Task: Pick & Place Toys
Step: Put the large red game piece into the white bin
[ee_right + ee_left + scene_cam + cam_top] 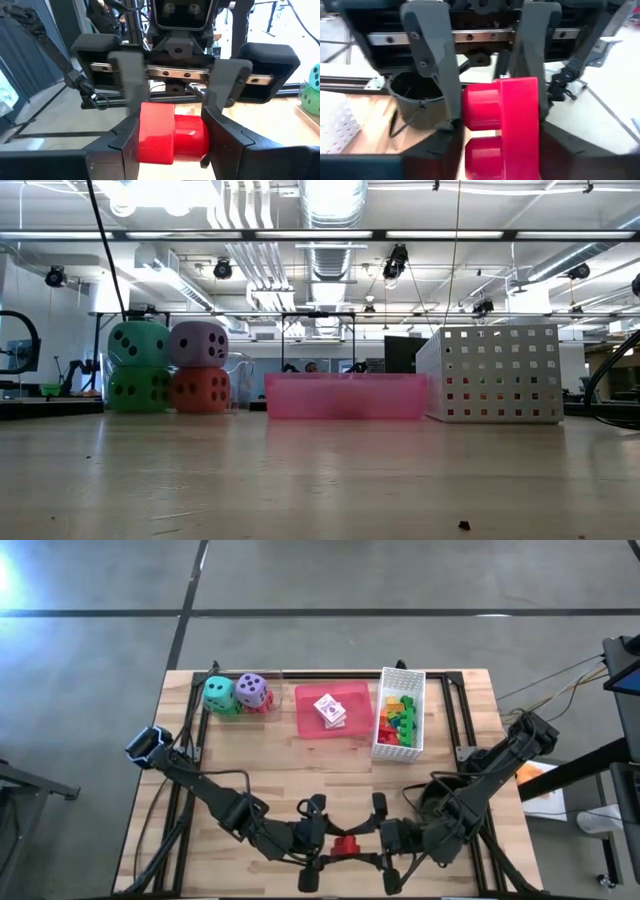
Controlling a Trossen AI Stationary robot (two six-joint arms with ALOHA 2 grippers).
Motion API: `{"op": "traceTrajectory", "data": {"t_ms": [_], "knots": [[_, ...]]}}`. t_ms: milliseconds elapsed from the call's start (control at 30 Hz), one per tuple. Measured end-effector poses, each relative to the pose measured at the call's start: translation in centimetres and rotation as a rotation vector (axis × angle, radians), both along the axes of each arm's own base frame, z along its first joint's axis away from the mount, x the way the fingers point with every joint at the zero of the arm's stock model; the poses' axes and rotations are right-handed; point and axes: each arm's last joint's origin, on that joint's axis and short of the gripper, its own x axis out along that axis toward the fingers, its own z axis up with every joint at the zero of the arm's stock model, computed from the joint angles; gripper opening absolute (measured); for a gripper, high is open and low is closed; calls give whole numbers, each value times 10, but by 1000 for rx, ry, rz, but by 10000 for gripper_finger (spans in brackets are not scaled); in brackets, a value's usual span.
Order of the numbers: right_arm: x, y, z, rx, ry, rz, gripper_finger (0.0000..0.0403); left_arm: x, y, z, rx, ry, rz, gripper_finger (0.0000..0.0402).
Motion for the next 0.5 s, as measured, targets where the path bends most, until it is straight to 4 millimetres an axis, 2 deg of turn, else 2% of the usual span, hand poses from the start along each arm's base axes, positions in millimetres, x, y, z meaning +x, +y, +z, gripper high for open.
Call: {"op": "traceTrajectory", "data": {"t_ms": [133, 233, 300, 500], "knots": [[0, 0, 1, -19, 1, 12, 162, -1, 0, -2, 10, 23, -14, 307], [-1, -3, 2, -22, 12, 9, 162, -1, 1, -5, 3, 48, 6, 374], [-1, -6, 3, -8, 26, -3, 162, -2, 2, -6, -6, 68, 16, 388], [-2, -16, -1, 9, 95, -44, 162, -5, 3, -12, -6, 130, 44, 354]]}}
